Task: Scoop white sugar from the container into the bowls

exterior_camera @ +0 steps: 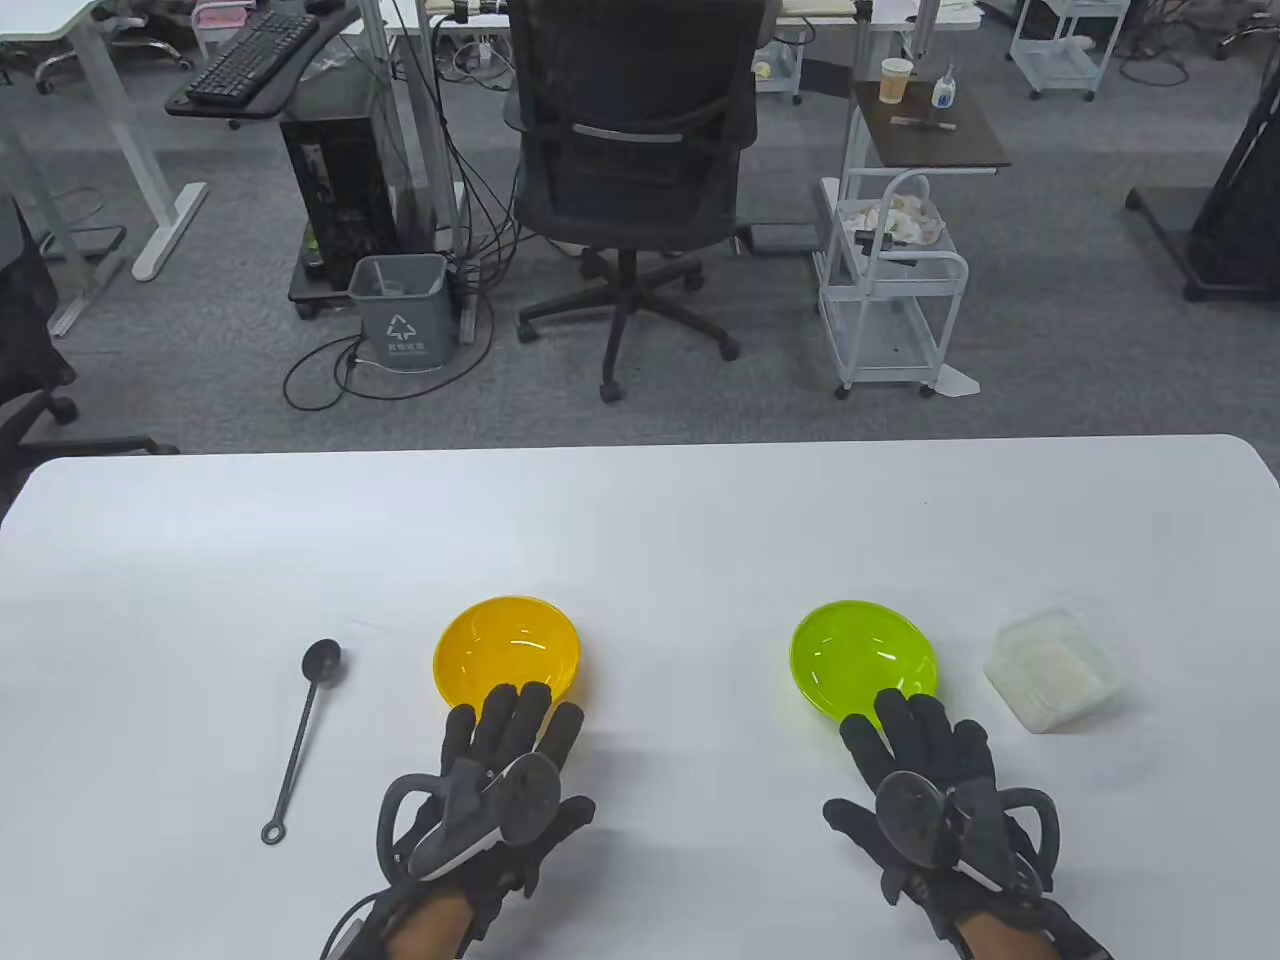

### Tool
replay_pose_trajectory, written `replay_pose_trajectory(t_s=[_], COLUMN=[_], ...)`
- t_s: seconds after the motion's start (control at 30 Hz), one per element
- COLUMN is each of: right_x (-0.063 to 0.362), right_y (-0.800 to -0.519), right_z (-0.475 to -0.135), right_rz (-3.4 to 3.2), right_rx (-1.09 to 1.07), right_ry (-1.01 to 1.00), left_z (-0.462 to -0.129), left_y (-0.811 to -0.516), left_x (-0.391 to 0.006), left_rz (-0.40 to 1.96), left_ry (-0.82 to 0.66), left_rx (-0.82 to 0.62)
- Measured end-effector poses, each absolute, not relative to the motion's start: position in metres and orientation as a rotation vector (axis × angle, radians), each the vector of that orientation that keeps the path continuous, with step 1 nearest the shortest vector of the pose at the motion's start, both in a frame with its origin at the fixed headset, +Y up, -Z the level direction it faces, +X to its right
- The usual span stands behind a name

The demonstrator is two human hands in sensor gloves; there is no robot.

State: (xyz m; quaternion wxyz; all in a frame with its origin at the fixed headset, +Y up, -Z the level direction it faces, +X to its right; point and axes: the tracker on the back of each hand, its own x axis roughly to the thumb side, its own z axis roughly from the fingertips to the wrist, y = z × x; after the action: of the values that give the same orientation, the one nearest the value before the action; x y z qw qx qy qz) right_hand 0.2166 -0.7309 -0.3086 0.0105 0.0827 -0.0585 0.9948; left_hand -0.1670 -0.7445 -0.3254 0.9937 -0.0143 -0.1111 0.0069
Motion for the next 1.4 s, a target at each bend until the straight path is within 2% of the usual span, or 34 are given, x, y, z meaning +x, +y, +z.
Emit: replay_pose_trajectory(t_s=[0.43, 1.1, 1.27, 1.4], right_x=[0.217, 0.221, 0.227, 0.239], right_y=[-0.730, -0.737, -0.733, -0.724], right_z=[-0.307, -0.312, -0.317, -0.325], right_rz=[3.102, 3.121, 3.137, 3.124], right_rx=[0.263, 0.249, 0.218, 0.106], right_ry=[-0.191, -0.102, -0.075, -0.082], left_z=[-0.324, -0.323, -0.323, -0.324], left_y=[-0.743, -0.740, -0.740, -0.740], left_x=[-0.166, -0.164, -0.164, -0.164], left_rz=[0.012, -0.013, -0.022, -0.016], left_ry=[-0.229, -0.226, -0.220, -0.217], left_rx=[-0.018, -0.011, -0.012, -0.012])
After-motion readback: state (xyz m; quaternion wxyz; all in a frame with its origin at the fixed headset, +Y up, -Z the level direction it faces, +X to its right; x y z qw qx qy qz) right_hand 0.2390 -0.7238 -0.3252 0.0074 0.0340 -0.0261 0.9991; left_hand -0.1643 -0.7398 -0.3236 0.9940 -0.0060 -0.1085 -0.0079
